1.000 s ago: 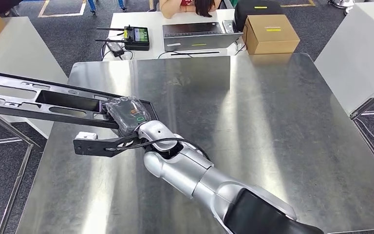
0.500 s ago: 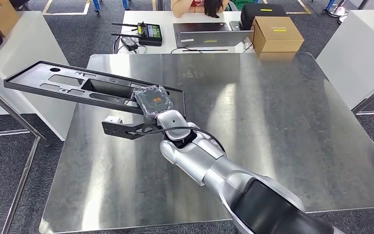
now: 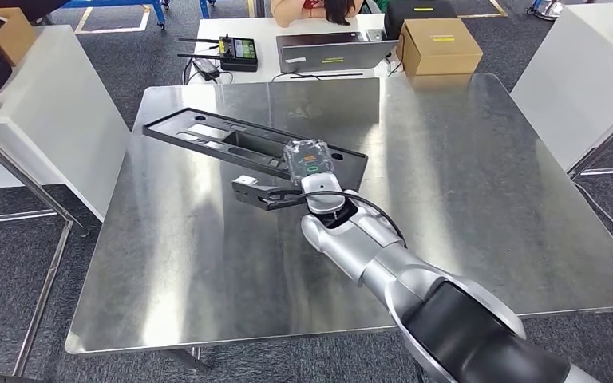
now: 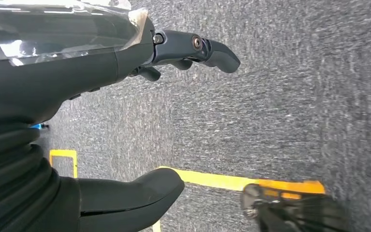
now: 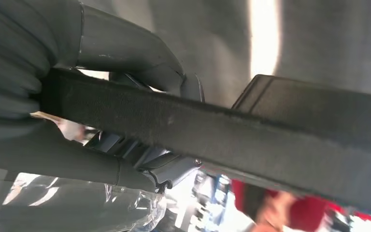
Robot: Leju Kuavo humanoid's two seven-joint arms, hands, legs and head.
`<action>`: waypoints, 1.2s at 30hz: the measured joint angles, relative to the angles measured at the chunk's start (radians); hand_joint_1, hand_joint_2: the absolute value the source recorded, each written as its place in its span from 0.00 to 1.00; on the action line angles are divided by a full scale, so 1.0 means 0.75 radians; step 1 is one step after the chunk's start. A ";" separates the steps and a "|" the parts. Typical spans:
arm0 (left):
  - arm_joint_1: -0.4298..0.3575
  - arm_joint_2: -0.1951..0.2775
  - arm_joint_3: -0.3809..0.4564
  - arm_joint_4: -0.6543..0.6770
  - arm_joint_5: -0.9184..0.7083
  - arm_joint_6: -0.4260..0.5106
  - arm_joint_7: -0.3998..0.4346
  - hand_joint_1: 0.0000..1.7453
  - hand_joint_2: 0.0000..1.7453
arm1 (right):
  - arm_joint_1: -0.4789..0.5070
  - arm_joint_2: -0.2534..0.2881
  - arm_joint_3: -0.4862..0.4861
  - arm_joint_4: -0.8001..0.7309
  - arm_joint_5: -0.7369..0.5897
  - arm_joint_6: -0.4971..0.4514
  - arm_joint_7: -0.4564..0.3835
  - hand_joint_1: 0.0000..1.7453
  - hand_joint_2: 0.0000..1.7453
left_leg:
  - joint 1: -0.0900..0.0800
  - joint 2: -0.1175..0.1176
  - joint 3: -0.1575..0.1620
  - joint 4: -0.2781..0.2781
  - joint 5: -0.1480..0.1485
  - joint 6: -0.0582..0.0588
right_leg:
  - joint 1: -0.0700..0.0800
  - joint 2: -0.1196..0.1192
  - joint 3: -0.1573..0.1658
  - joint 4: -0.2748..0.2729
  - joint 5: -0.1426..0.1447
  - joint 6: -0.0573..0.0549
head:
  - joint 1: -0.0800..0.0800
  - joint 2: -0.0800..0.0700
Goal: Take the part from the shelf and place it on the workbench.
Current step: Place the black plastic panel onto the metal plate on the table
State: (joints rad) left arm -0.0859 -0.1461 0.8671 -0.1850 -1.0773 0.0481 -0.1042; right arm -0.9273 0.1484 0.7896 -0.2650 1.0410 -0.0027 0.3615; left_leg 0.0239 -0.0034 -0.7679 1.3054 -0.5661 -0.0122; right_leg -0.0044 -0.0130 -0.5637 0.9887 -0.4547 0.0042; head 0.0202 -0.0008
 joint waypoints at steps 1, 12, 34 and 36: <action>0.001 0.000 0.001 0.000 0.000 0.000 0.000 0.00 1.00 | 0.003 -0.013 -0.005 0.007 -0.001 0.006 0.007 1.00 1.00 | 0.003 0.001 0.008 0.013 -0.001 -0.004 | -0.001 -0.002 -0.007 0.002 0.005 0.003 | 0.000 0.000; 0.004 0.000 0.004 0.000 -0.014 -0.001 -0.020 0.00 1.00 | 0.008 -0.104 -0.062 0.043 -0.001 0.077 0.106 0.00 0.00 | 0.005 -0.005 0.197 -0.339 0.132 0.065 | -0.007 0.003 -0.121 0.148 -0.045 0.059 | 0.005 0.000; 0.005 -0.005 0.009 0.000 -0.022 0.043 0.008 0.00 0.00 | 0.013 -0.132 -0.132 0.058 0.023 0.077 0.124 0.00 0.00 | 0.004 -0.001 0.165 -0.393 0.221 0.059 | 0.004 0.018 -0.015 0.026 -0.009 0.032 | 0.003 0.000; 0.005 -0.005 0.009 0.000 -0.023 0.042 0.008 0.00 0.00 | 0.013 -0.133 -0.139 0.058 0.023 0.050 0.104 0.00 0.00 | 0.005 -0.001 0.165 -0.396 0.225 0.049 | 0.006 0.018 -0.017 0.026 -0.008 0.030 | 0.003 0.000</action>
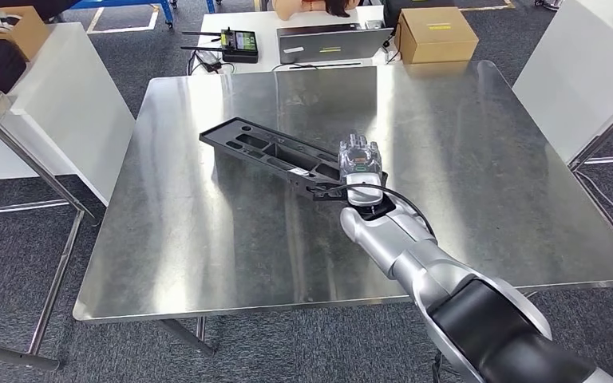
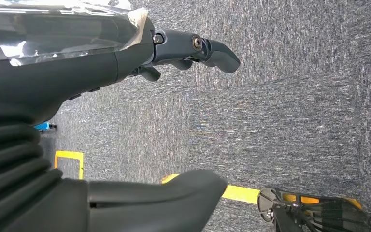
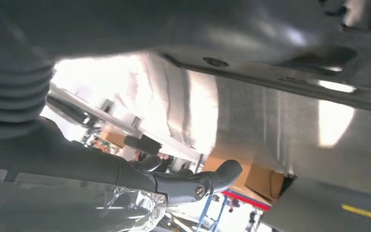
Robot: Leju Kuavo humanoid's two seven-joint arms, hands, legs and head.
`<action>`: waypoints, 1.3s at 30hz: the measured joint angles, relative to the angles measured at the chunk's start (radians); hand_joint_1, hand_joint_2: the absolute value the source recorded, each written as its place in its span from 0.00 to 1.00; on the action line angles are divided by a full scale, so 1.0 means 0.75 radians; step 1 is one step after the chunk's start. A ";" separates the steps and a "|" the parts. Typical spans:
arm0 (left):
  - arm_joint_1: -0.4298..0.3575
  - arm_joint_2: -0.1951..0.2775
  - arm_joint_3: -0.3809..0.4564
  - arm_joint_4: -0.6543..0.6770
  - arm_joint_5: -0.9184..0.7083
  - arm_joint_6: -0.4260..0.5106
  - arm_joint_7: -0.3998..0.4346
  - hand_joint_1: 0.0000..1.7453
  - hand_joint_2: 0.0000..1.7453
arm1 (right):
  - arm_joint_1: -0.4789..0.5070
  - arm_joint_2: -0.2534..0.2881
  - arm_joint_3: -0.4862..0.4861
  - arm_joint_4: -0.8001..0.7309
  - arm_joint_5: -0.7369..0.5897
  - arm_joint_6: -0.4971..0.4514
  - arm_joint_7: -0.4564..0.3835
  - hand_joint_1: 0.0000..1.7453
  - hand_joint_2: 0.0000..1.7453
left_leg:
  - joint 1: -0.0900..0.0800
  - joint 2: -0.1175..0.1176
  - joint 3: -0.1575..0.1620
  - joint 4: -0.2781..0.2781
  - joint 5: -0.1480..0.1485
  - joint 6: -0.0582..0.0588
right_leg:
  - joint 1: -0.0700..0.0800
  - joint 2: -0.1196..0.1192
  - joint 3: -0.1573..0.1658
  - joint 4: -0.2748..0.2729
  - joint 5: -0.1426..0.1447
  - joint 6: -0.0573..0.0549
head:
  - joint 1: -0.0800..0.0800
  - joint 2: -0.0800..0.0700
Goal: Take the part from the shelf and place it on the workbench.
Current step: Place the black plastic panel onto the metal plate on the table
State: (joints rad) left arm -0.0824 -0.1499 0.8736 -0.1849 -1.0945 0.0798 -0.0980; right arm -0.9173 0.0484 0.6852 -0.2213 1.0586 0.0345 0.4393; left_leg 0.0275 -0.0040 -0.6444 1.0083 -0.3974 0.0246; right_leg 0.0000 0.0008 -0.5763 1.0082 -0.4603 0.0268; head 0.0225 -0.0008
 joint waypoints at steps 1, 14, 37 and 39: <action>0.000 0.000 0.000 0.000 0.000 0.000 0.000 0.00 0.00 | 0.000 0.000 -0.007 0.000 0.000 -0.025 -0.016 0.00 0.00 | 0.000 0.000 0.000 -0.001 0.001 -0.005 | 0.000 0.000 -0.001 0.000 0.001 -0.001 | 0.000 0.000; 0.000 0.001 0.017 0.000 -0.001 0.000 0.000 0.00 0.00 | -0.037 0.049 -0.213 -0.058 -0.127 -0.420 -0.334 0.00 0.00 | -0.004 -0.001 -0.007 -0.002 0.003 -0.027 | -0.002 -0.004 -0.005 0.000 0.001 0.000 | 0.000 0.000; 0.000 0.001 0.022 0.000 -0.001 0.000 0.000 0.00 0.00 | -0.037 0.058 -0.257 -0.067 -0.127 -0.423 -0.344 0.00 0.00 | -0.007 -0.001 -0.009 -0.001 0.004 -0.027 | -0.006 -0.004 -0.008 0.000 0.003 0.002 | 0.000 0.000; 0.000 0.001 0.022 0.000 -0.001 0.000 0.000 0.00 0.00 | -0.037 0.058 -0.257 -0.067 -0.127 -0.423 -0.344 0.00 0.00 | -0.007 -0.001 -0.009 -0.001 0.004 -0.027 | -0.006 -0.004 -0.008 0.000 0.003 0.002 | 0.000 0.000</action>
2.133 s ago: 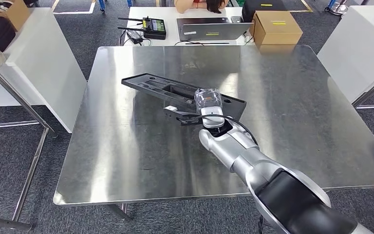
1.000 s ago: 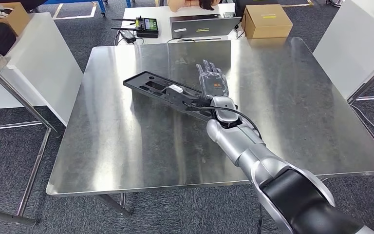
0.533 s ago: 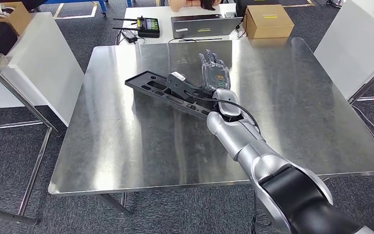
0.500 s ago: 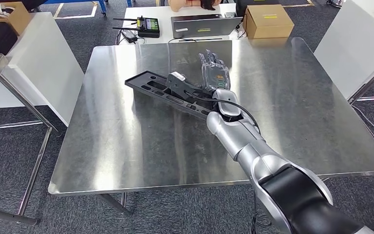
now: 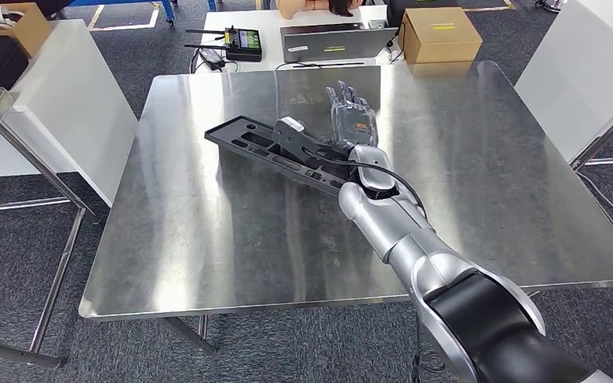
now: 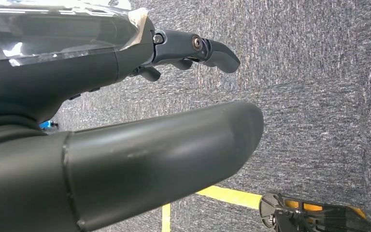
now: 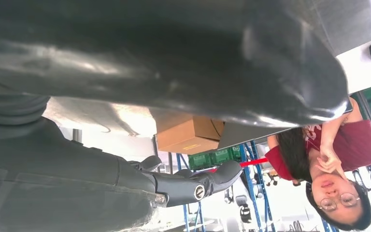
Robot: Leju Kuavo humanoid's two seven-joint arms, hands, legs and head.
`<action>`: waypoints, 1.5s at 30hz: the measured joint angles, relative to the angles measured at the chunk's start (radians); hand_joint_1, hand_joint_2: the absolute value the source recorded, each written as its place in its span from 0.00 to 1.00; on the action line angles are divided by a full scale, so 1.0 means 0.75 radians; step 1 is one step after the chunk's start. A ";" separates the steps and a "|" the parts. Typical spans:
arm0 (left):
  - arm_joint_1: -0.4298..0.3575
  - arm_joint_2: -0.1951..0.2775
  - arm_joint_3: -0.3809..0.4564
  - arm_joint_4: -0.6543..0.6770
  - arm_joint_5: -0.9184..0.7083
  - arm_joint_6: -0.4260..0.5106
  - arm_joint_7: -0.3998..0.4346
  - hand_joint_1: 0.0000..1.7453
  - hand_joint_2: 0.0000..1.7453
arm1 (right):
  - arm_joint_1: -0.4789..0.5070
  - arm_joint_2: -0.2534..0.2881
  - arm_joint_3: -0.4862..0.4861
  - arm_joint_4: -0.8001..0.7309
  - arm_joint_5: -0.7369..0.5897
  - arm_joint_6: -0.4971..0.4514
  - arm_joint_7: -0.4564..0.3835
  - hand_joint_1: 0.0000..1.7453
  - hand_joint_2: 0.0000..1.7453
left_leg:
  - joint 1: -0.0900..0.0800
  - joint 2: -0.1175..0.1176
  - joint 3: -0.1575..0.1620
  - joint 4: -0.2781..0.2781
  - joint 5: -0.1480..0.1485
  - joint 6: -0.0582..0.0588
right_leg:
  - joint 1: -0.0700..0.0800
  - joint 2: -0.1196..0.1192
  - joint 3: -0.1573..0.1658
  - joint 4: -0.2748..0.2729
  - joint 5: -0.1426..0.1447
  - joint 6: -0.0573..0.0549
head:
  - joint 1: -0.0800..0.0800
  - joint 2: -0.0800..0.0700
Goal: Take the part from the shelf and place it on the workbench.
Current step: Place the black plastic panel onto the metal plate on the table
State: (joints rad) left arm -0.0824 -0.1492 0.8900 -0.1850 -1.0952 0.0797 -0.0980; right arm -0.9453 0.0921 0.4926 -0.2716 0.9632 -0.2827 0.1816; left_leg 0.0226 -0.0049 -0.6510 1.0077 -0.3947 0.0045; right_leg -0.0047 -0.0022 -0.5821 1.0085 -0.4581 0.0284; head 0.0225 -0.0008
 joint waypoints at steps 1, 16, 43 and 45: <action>0.000 0.000 0.000 0.000 0.002 0.000 -0.001 0.00 0.00 | 0.002 0.001 0.000 0.000 -0.009 0.008 -0.009 0.00 0.00 | 0.000 0.000 0.000 0.000 0.000 0.000 | 0.000 0.000 0.000 0.000 0.000 0.000 | 0.000 0.000; -0.010 0.011 0.064 0.000 0.050 0.000 -0.051 0.00 0.00 | 0.859 0.099 -0.071 -1.456 -2.140 1.124 -1.030 0.00 0.00 | 0.019 0.010 0.000 -0.040 0.035 0.034 | -0.014 -0.001 -0.085 0.288 -0.209 0.014 | 0.007 0.000; -0.013 0.005 0.070 0.000 0.033 -0.004 -0.053 0.00 0.00 | 0.904 0.074 -0.069 -1.584 -1.696 1.105 -1.036 0.00 0.00 | -0.007 0.011 0.157 0.015 -0.145 0.047 | -0.005 -0.004 -0.080 0.053 0.024 0.029 | -0.002 0.000; -0.014 0.006 0.070 0.000 0.029 -0.006 -0.053 0.00 0.00 | 0.905 0.069 -0.070 -1.584 -1.694 1.103 -1.035 0.00 0.00 | -0.008 0.016 0.122 0.012 -0.111 0.061 | -0.007 -0.002 -0.131 0.178 -0.087 0.013 | -0.001 0.000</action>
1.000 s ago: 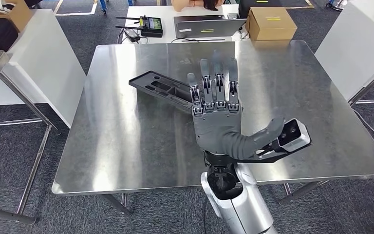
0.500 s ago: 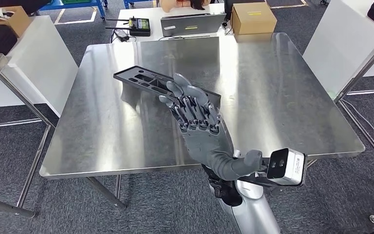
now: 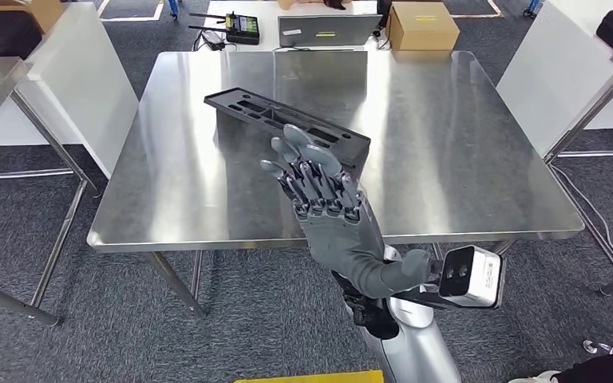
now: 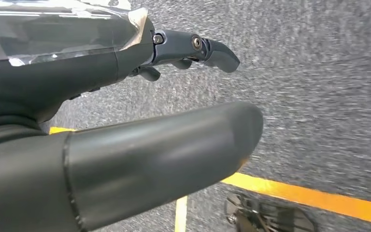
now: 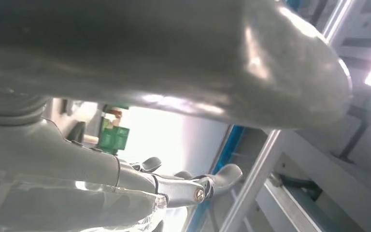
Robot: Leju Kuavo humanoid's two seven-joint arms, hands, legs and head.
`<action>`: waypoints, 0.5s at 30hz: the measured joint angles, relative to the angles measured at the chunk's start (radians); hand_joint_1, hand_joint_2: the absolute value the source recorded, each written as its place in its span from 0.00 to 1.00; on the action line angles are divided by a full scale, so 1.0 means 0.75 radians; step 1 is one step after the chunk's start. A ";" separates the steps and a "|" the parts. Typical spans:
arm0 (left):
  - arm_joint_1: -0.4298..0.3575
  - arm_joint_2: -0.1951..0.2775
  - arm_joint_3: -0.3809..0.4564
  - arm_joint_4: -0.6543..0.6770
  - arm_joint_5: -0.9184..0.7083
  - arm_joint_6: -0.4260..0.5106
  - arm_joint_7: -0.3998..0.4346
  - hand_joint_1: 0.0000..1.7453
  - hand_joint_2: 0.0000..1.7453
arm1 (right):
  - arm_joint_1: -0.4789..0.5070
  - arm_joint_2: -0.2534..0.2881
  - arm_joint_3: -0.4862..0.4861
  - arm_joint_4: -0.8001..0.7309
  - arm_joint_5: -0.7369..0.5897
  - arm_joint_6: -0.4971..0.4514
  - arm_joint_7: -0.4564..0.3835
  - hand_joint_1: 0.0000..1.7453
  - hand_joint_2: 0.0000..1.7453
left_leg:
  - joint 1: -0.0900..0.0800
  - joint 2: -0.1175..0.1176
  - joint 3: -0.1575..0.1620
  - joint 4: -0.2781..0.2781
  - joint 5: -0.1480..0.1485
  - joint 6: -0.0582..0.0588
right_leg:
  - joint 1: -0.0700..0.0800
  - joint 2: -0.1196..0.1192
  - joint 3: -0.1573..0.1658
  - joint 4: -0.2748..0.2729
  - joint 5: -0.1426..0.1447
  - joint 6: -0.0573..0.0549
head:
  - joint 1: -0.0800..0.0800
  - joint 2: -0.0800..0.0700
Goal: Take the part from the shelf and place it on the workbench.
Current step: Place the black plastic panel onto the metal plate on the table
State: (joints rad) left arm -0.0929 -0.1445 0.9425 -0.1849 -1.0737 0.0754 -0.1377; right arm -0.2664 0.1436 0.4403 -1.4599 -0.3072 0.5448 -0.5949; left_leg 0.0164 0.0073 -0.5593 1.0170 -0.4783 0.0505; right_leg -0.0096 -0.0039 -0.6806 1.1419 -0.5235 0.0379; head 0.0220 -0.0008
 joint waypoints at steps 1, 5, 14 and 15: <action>0.000 0.001 0.000 0.000 -0.002 -0.001 0.000 0.00 0.00 | 0.001 -0.002 0.000 0.000 0.003 -0.002 0.000 0.00 0.00 | -0.002 0.001 -0.022 0.000 0.017 0.004 | 0.000 0.000 -0.023 0.087 -0.054 -0.004 | 0.001 0.000; 0.000 -0.001 0.000 0.000 -0.006 -0.006 0.000 0.00 0.00 | 0.014 -0.009 -0.006 0.000 0.032 -0.016 0.003 0.00 0.00 | -0.004 0.004 -0.113 0.003 0.087 -0.003 | -0.002 0.001 0.039 0.188 -0.044 0.036 | 0.001 0.000; 0.004 -0.002 0.000 0.000 -0.009 -0.007 0.003 0.00 0.00 | 0.027 0.002 -0.010 -0.002 0.109 -0.060 0.003 0.00 0.00 | 0.002 -0.002 -0.187 0.048 0.093 -0.067 | -0.004 0.000 0.283 -0.221 -0.003 -0.038 | -0.001 0.000; 0.005 -0.002 0.000 0.000 -0.009 -0.006 0.004 0.00 0.00 | 0.028 0.003 -0.010 -0.001 0.116 -0.064 0.001 0.00 0.00 | 0.005 -0.004 -0.202 0.110 0.018 -0.072 | -0.006 -0.002 0.267 -0.220 0.014 -0.048 | -0.001 0.000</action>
State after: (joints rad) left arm -0.0895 -0.1461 0.9424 -0.1846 -1.0804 0.0706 -0.1348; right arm -0.2450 0.1457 0.4330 -1.4610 -0.2203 0.4968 -0.5940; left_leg 0.0203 0.0040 -0.7111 1.0992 -0.4648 -0.0035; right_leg -0.0143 -0.0055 -0.4802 0.9769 -0.5132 0.0016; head 0.0210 -0.0008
